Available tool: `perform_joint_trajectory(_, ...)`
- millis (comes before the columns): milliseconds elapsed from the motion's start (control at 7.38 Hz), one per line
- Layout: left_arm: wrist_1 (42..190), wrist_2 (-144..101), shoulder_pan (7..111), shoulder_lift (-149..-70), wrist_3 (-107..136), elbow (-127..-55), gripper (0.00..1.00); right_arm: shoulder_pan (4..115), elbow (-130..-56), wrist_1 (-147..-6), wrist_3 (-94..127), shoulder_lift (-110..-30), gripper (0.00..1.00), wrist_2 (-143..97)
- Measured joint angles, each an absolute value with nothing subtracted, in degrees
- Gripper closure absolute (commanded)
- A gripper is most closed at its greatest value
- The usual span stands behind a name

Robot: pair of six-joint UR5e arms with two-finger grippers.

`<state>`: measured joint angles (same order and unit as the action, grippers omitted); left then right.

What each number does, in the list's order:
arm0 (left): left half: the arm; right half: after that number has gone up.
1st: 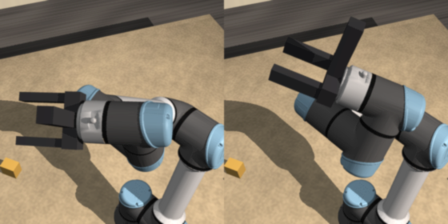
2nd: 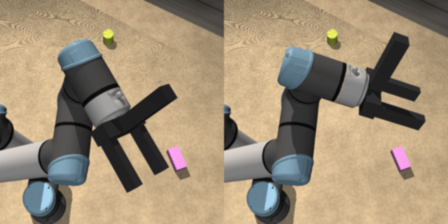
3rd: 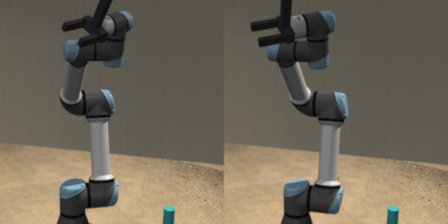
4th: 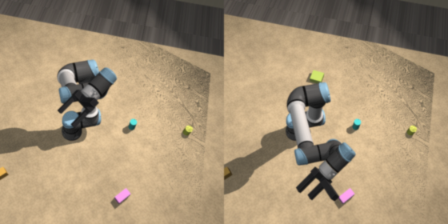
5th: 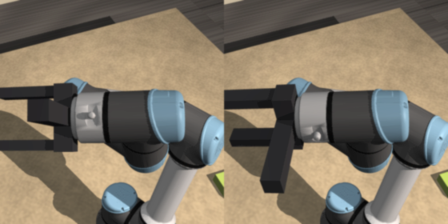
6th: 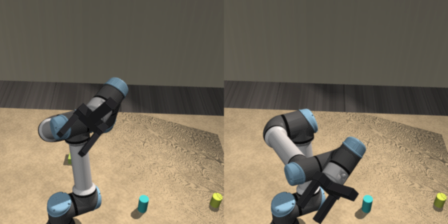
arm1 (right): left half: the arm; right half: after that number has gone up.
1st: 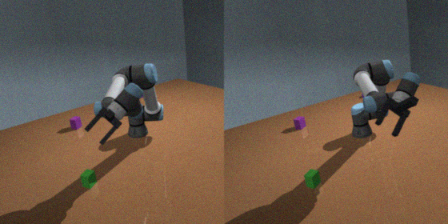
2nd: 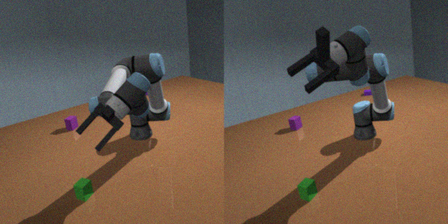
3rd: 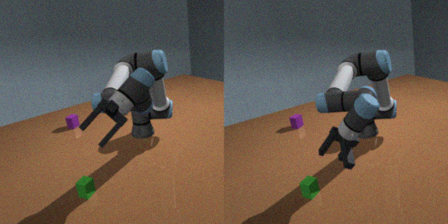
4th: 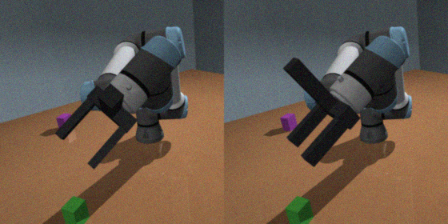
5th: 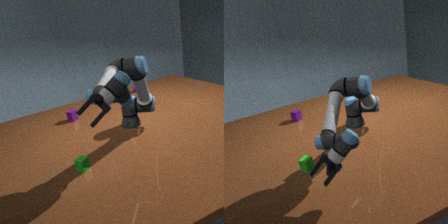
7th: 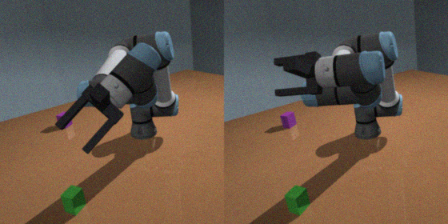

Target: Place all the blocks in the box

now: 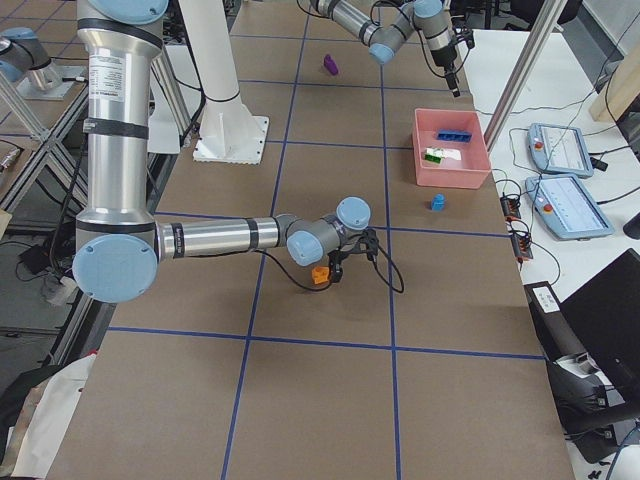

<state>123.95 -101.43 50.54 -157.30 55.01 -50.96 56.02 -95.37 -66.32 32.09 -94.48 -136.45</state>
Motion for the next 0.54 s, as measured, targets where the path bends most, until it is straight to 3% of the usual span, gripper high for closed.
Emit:
perform_joint_trajectory(136,123.93,-101.43,50.54,-157.29,55.04,-51.0,0.0,54.26,-95.62,-66.34,29.4,-95.18,0.09,-134.81)
perform_joint_trajectory(271,123.93,-101.42,50.54,-157.3,55.1,-51.1,0.0,53.65,-95.86,-66.35,27.27,-96.01,0.37,-134.02)
perform_joint_trajectory(407,123.9,-101.43,50.5,-157.31,55.18,-51.25,0.0,53.69,-96.13,-66.35,25.64,-96.78,0.93,-133.77)
perform_joint_trajectory(542,123.87,-101.43,50.4,-157.3,55.21,-51.35,0.0,53.9,-96.51,-66.36,24.63,-97.7,1.0,-133.76)
